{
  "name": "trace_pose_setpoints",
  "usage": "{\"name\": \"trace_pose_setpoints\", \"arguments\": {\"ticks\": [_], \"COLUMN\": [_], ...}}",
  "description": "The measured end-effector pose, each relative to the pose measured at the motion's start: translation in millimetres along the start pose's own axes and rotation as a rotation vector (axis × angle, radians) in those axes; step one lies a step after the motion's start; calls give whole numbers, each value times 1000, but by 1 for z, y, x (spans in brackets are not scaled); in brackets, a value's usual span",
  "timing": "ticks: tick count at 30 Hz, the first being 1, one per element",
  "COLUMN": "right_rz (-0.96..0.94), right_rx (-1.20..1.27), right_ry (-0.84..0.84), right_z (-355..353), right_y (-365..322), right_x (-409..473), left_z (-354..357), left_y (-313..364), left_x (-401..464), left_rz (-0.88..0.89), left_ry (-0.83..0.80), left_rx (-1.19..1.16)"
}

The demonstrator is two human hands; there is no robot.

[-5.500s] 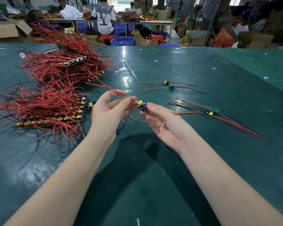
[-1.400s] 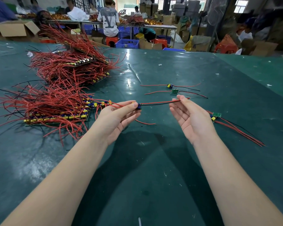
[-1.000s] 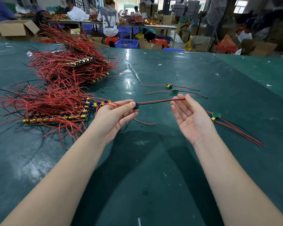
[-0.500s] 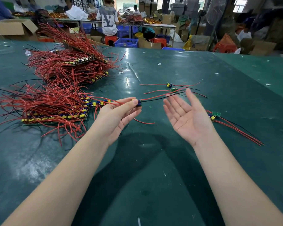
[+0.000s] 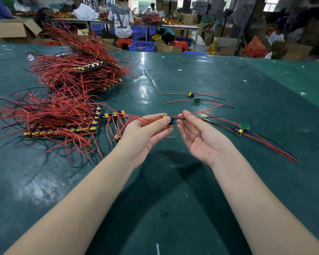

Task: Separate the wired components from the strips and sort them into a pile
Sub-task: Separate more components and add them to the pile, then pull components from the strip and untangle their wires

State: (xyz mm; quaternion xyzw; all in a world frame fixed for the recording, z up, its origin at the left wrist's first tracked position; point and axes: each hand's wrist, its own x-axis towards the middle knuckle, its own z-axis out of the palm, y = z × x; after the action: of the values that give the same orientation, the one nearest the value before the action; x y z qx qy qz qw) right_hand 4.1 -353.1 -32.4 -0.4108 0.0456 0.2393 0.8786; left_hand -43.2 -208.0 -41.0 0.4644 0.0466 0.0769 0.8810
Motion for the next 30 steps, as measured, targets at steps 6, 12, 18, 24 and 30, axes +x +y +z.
{"name": "trace_pose_setpoints", "arguments": {"ticks": [6, 12, 18, 24, 30], "right_rz": [-6, -142, -251, -319, -402], "right_rx": [99, 40, 106, 21, -56], "right_ry": [-8, 62, 151, 151, 216], "right_z": [0, -3, -8, -12, -14], "right_y": [0, 2, -8, -10, -15], "right_x": [-1, 2, 4, 6, 5], "left_z": [-1, -2, -3, -4, -6], "left_y": [0, 0, 0, 2, 4], "left_x": [0, 0, 0, 1, 2], "left_rz": [-3, 0, -8, -18, -41], "left_ry": [30, 41, 34, 44, 66], "left_rx": [8, 44, 91, 94, 120]}}
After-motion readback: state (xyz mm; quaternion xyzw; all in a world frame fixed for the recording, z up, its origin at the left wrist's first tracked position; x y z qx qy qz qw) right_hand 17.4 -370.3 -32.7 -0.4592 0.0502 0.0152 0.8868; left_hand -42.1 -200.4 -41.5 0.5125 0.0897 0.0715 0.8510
